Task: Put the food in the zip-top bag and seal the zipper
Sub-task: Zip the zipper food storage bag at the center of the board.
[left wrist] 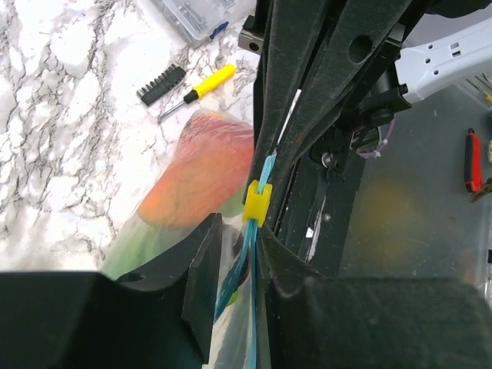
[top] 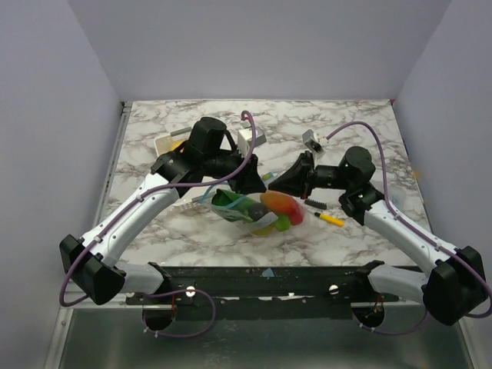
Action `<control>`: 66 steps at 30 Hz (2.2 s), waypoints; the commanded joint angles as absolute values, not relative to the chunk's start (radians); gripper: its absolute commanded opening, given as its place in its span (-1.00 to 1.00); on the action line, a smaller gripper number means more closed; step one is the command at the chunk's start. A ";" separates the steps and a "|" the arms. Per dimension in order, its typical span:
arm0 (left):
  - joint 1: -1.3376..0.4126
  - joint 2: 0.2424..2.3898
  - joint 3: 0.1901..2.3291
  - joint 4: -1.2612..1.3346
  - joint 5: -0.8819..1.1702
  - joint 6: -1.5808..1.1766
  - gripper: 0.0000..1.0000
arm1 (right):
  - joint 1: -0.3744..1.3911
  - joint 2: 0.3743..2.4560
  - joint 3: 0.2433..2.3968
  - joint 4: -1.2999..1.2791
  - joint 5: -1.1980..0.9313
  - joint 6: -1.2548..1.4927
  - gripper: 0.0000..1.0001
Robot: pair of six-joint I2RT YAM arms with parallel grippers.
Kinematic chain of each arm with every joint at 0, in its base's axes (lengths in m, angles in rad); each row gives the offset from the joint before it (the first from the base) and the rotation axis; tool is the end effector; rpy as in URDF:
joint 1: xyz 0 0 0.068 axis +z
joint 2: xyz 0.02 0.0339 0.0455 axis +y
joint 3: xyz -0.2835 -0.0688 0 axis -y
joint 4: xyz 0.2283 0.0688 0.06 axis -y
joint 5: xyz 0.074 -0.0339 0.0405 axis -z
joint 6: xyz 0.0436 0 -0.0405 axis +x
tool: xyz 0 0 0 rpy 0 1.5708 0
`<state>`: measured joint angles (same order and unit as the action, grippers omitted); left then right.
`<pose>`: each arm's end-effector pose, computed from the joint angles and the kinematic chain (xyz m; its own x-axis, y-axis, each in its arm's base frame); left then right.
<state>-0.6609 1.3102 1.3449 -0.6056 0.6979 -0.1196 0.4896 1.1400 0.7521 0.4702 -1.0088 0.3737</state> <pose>0.1907 -0.1838 0.3973 -0.5306 0.2968 -0.7940 0.8399 0.3106 -0.4452 0.1879 0.1419 0.3483 -0.2956 0.0629 -0.9532 -0.9527 0.0545 0.2991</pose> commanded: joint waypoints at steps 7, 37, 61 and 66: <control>-0.604 1.288 1.350 -0.636 0.777 -0.077 -0.59 | 0.486 1.096 0.746 0.500 -1.054 0.368 -0.99; -0.598 1.289 1.457 -0.756 0.784 -0.051 -1.00 | 0.497 1.229 1.042 0.141 -1.002 0.449 -0.29; -0.598 1.317 1.497 -0.795 0.816 -0.030 -1.00 | 0.545 1.271 1.107 -0.050 -1.023 0.244 -0.99; -0.598 1.322 1.506 -0.802 0.816 -0.026 -1.00 | 0.569 1.291 1.124 -0.071 -1.040 0.226 -0.99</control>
<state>-0.6014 1.3289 1.4490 -0.8558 0.7570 -0.0410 0.5346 1.2648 1.0935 -0.0017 -1.0115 0.2668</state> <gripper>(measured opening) 0.016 0.020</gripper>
